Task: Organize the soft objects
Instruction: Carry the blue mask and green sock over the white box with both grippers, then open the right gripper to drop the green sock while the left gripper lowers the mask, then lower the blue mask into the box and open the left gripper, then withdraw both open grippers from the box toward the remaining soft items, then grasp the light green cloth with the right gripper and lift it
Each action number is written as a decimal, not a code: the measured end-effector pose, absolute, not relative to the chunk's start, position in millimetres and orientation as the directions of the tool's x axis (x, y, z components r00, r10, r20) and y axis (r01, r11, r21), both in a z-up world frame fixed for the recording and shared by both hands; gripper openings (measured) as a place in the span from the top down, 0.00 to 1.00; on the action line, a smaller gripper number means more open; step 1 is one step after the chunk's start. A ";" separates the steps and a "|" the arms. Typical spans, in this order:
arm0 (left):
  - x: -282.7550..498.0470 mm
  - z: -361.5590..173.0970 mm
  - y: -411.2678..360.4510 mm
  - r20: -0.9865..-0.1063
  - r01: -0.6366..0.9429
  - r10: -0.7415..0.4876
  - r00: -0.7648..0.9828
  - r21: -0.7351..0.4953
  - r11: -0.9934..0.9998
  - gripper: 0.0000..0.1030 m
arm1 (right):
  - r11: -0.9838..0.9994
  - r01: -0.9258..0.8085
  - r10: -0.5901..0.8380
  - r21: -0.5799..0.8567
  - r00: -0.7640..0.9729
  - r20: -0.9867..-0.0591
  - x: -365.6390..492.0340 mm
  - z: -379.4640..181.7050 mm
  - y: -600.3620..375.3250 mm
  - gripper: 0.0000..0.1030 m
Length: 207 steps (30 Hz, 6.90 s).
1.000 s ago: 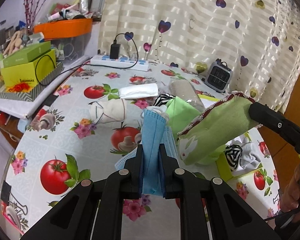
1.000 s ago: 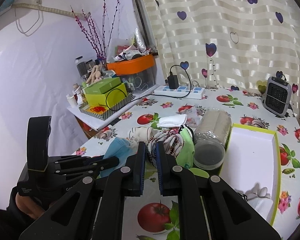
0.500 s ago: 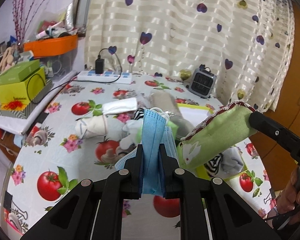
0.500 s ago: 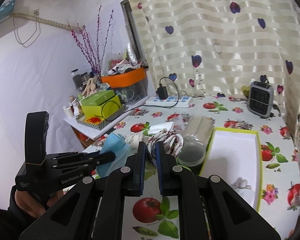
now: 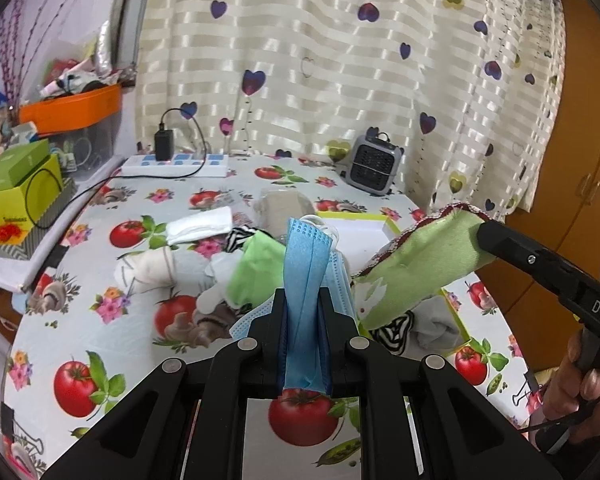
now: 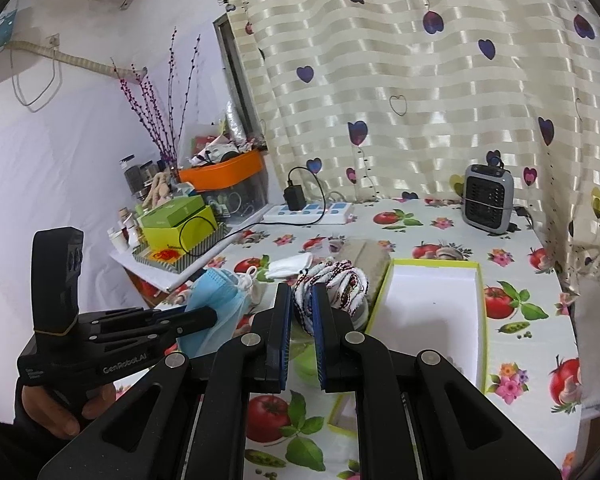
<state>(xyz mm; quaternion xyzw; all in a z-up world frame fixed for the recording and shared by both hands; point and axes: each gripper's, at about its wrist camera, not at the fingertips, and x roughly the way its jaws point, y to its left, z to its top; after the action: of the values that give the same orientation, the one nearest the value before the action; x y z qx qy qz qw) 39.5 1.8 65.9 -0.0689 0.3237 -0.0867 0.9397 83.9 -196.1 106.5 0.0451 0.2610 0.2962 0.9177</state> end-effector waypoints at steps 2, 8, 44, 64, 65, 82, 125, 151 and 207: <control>41.8 66.6 -2.2 -0.596 0.132 -0.218 0.773 -0.185 0.974 0.88 | 0.823 -0.516 0.564 0.238 0.691 -0.453 84.7 106.1 -198.0 0.90; 52.2 67.4 -17.3 -0.597 0.174 -0.249 0.763 -0.182 0.968 0.88 | 0.836 -0.492 0.546 0.242 0.704 -0.455 88.5 103.9 -206.6 0.90; 141.4 25.2 -106.6 -0.684 0.289 -0.342 0.644 -0.196 0.937 0.88 | 0.895 -0.257 0.422 0.366 0.754 -0.504 152.5 58.2 -292.3 0.90; 172.6 -7.0 -125.7 -0.751 0.274 -0.314 0.580 -0.183 0.944 0.83 | 0.925 -0.191 0.370 0.328 0.643 -0.671 189.3 1.7 -290.1 0.82; 172.1 -6.8 -126.4 -0.751 0.275 -0.312 0.582 -0.180 0.945 0.82 | 0.929 -0.189 0.362 0.318 0.646 -0.672 188.9 1.9 -290.6 0.78; 164.1 2.6 -126.1 -0.730 0.278 -0.297 0.616 -0.152 0.948 0.70 | 0.949 -0.175 0.307 0.261 0.694 -0.651 160.8 25.3 -298.5 0.64; 54.0 36.6 -11.6 -0.665 0.106 -0.190 0.723 -0.164 0.981 0.70 | 0.940 -0.297 0.335 0.167 0.714 -0.615 79.1 61.8 -249.9 0.64; 65.2 19.9 33.4 -0.695 0.016 -0.142 0.705 -0.184 0.983 0.70 | 0.911 -0.385 0.389 0.146 0.691 -0.609 88.2 59.4 -222.8 0.64; 103.3 -25.8 103.8 -0.747 -0.135 -0.101 0.657 -0.248 0.959 0.70 | 0.778 -0.622 0.466 0.088 0.478 -0.745 206.6 4.4 -77.4 0.96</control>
<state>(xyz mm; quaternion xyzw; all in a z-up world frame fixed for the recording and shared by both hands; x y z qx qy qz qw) 103.3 103.8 -25.8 -0.1422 0.4140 0.0093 0.8990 206.6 -77.4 4.4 -0.0974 0.3997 0.3185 0.8540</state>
